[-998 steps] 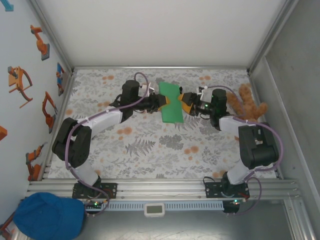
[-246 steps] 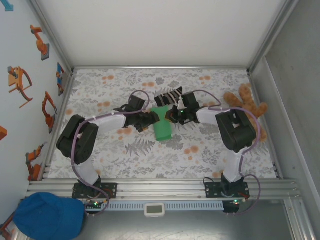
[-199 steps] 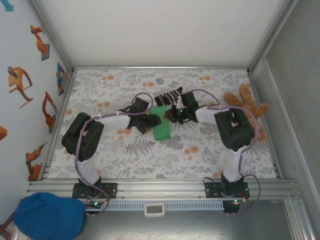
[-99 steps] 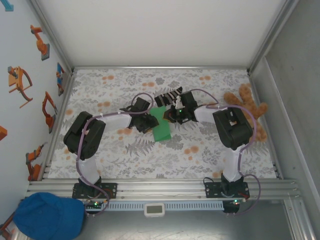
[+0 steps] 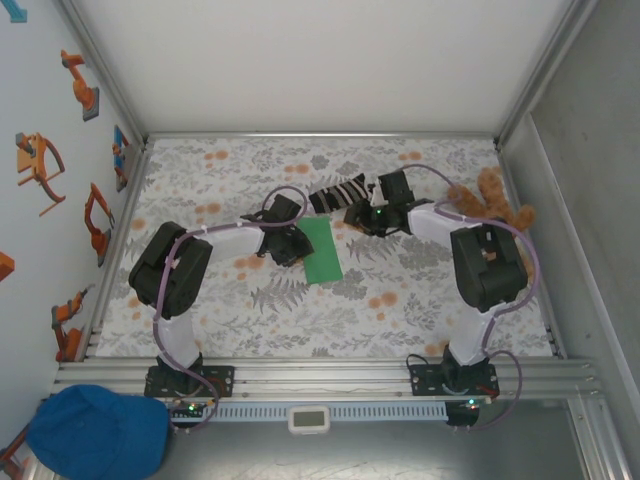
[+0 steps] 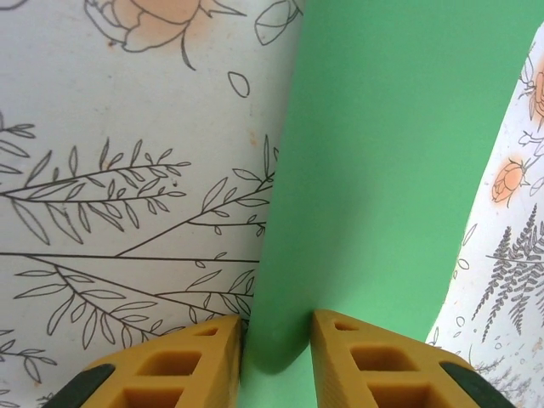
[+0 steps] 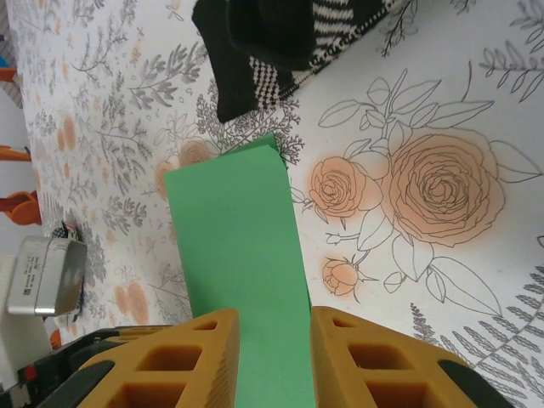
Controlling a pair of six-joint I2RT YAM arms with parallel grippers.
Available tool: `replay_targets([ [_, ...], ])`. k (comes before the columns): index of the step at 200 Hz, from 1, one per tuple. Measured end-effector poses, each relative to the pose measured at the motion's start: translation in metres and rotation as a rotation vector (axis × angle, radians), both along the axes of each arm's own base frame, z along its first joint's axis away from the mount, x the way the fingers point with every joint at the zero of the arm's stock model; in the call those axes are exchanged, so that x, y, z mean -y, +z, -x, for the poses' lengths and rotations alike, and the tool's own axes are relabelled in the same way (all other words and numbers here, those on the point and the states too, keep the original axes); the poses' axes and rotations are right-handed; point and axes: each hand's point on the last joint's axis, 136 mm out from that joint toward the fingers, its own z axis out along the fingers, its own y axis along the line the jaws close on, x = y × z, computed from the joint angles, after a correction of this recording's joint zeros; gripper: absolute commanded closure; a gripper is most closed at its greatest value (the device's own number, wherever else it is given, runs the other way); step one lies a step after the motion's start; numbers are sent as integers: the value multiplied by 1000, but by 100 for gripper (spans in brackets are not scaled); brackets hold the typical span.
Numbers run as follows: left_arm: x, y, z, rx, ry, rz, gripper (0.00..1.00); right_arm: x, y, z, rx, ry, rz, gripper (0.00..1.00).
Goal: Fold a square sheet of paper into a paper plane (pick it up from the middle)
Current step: First fold in half a square sheet of paper at the center of the table.
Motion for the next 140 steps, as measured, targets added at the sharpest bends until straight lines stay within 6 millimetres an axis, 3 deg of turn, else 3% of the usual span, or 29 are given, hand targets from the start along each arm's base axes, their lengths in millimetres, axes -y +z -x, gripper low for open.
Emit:
replay_targets([
  [140, 1, -3, 0, -47, 63, -11, 71, 0, -17, 14, -34, 56, 15, 75],
])
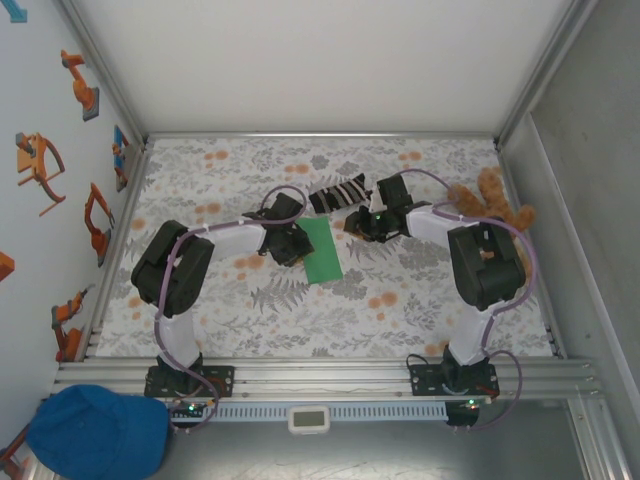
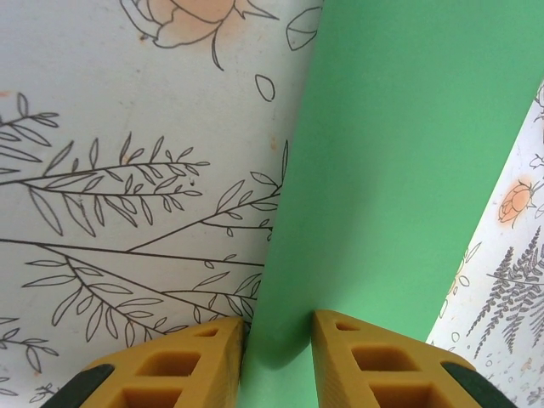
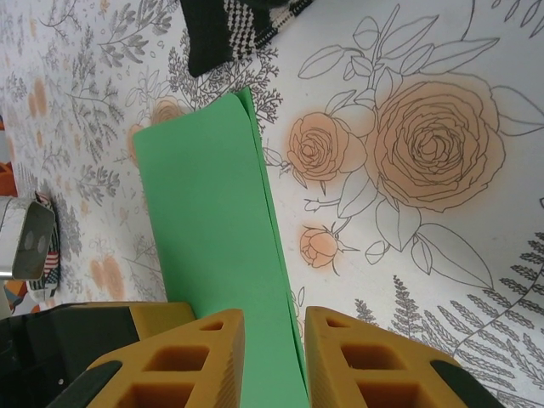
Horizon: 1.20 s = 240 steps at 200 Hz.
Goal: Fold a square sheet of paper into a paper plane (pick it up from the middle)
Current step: First fold in half a square sheet of paper at the center of the table, then hold the square sheet of paper at the center of the table.
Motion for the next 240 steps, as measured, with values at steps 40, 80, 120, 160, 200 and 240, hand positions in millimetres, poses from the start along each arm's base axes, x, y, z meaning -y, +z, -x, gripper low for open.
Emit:
replay_targets([
  [40, 0, -1, 0, -12, 1, -10, 71, -2, -4, 4, -17, 17, -10, 75],
  [80, 0, -1, 0, -14, 1, -14, 70, -9, -3, 9, -15, 54, -32, 81],
  [120, 1, -1, 0, -19, 0, -20, 71, -28, -13, 26, -45, 136, -51, 90],
  [160, 1, -1, 0, -20, -1, -29, 70, -41, -17, 25, -51, 182, -51, 94],
  [200, 1, -2, 0, -28, -9, -46, 70, -40, -19, 20, -43, 170, -34, 96],
  [240, 2, -1, 0, -28, -15, -50, 69, -36, -21, 16, -33, 151, -12, 96],
])
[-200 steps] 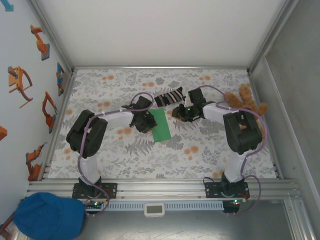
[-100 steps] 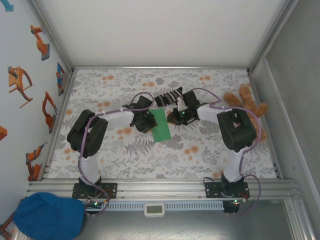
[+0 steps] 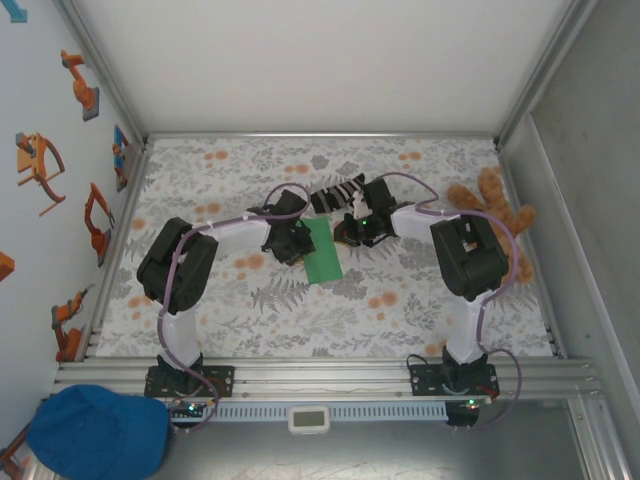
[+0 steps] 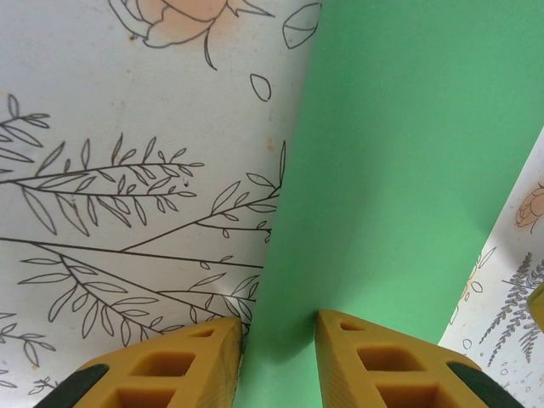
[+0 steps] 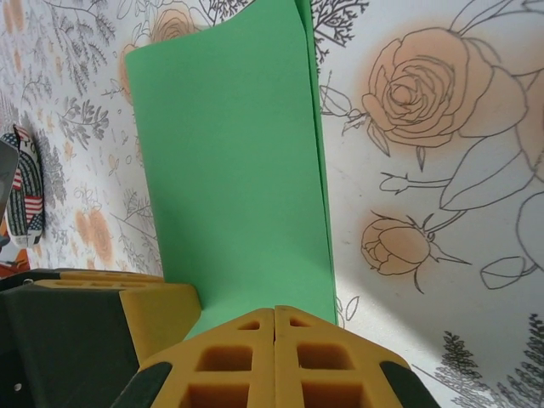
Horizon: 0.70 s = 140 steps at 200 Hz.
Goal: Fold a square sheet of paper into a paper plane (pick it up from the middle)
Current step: Hold the square sheet of paper at the center of the table.
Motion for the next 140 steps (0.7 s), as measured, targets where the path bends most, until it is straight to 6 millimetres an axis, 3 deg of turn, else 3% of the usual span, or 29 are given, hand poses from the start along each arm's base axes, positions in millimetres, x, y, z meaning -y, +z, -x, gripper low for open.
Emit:
replay_targets([
  [66, 0, -1, 0, -1, -10, -5, 69, -1, 1, 1, -3, 7, -11, 95],
  [140, -1, -2, 1, -4, -16, -11, 71, -14, 17, -1, 17, 52, -46, 96],
])
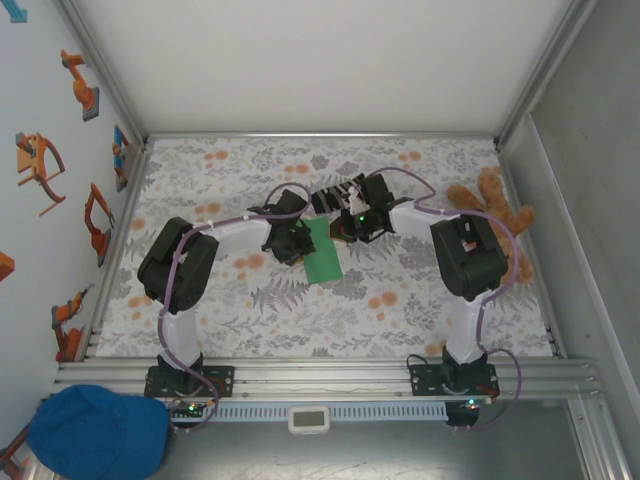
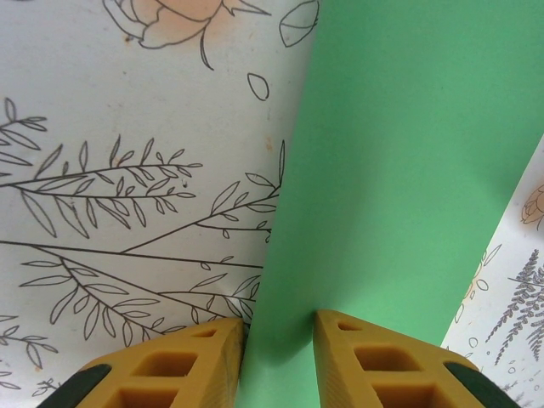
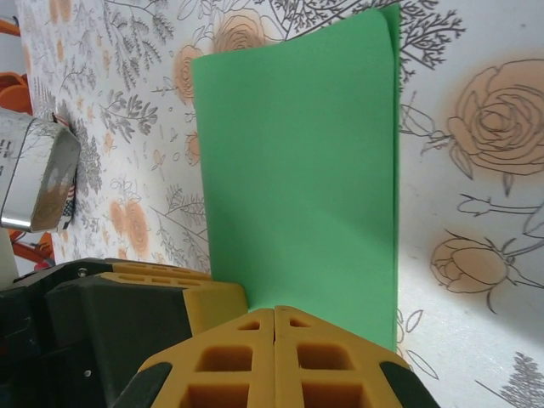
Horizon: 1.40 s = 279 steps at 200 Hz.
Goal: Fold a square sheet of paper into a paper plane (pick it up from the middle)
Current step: Hold the square sheet of paper at the center of the table.
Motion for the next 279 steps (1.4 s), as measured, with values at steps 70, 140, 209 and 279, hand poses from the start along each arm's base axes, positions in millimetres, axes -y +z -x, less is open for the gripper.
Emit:
replay_targets([
  [70, 1, 0, 0, -4, -3, -3, 69, -2, -11, 7, -34, 17, 13, 96],
  [140, 1, 0, 0, -3, -3, -3, 69, -3, -23, 11, -61, 37, 36, 97],
  [209, 0, -1, 0, -5, -3, -5, 69, -2, -31, 16, -85, 50, 56, 97],
  [279, 1, 2, -1, 0, -4, -1, 67, 1, -41, 17, -91, 66, 85, 100],
])
